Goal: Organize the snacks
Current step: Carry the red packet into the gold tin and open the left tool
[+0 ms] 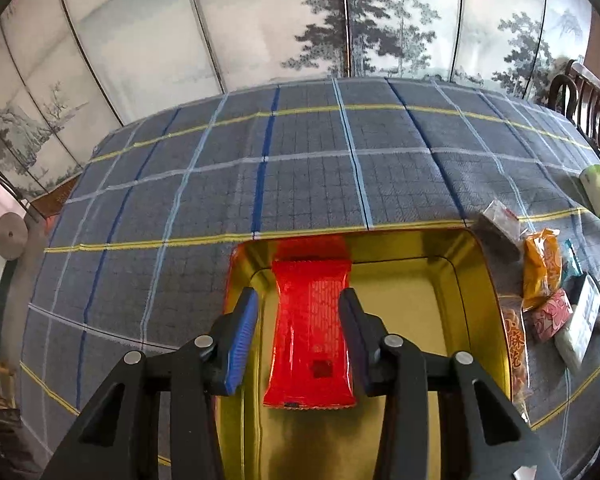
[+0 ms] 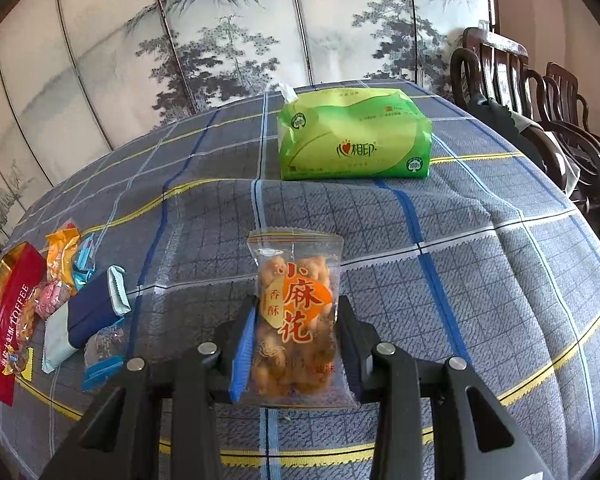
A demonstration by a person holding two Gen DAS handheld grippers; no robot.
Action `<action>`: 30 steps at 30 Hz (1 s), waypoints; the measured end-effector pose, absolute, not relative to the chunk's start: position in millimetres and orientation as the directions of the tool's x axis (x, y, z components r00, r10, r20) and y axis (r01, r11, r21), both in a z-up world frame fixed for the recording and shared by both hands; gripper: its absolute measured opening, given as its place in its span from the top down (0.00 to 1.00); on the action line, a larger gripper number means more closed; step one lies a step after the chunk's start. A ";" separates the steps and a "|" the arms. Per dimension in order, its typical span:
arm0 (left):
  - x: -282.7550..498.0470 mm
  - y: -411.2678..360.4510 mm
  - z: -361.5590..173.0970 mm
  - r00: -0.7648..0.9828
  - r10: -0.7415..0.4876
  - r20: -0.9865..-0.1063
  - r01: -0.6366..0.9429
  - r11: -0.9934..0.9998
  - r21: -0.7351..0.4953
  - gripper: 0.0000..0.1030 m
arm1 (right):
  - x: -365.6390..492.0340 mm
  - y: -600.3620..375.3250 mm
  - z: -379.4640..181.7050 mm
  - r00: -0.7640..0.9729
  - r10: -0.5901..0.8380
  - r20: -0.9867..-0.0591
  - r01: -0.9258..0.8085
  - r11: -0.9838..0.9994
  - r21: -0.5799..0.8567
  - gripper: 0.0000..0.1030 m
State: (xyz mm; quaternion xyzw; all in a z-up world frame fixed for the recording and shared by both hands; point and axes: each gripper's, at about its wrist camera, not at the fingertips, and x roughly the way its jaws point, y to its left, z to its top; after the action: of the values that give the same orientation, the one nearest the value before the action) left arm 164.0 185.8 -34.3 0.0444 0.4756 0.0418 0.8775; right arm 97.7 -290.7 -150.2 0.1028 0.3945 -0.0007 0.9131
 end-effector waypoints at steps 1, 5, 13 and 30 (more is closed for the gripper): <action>161.9 186.7 -31.8 0.549 0.108 -0.829 -0.033 0.994 0.107 0.62 | 97.3 -291.0 -150.1 0.689 0.080 -0.720 0.083 0.979 0.188 0.63; 142.1 192.2 -17.0 0.594 0.102 -0.798 -0.069 0.995 0.076 0.57 | 97.4 -291.6 -150.4 0.689 0.083 -0.720 0.081 0.979 0.190 0.63; 68.2 203.7 11.0 0.702 0.143 -0.697 -0.192 0.981 0.008 0.28 | 92.4 -296.0 -148.8 0.707 0.098 -0.701 0.072 0.975 0.209 0.63; -2.1 270.1 -14.7 0.716 0.420 -0.558 -0.497 0.868 0.016 0.15 | 70.3 -258.1 -104.2 0.748 0.212 -0.629 -0.024 0.955 0.294 0.63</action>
State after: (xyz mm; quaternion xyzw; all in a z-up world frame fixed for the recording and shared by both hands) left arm -2.1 270.1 -14.7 -0.0679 0.2840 0.2482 0.9237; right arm 70.3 -258.1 -104.2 0.1349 0.3492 0.0637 0.9251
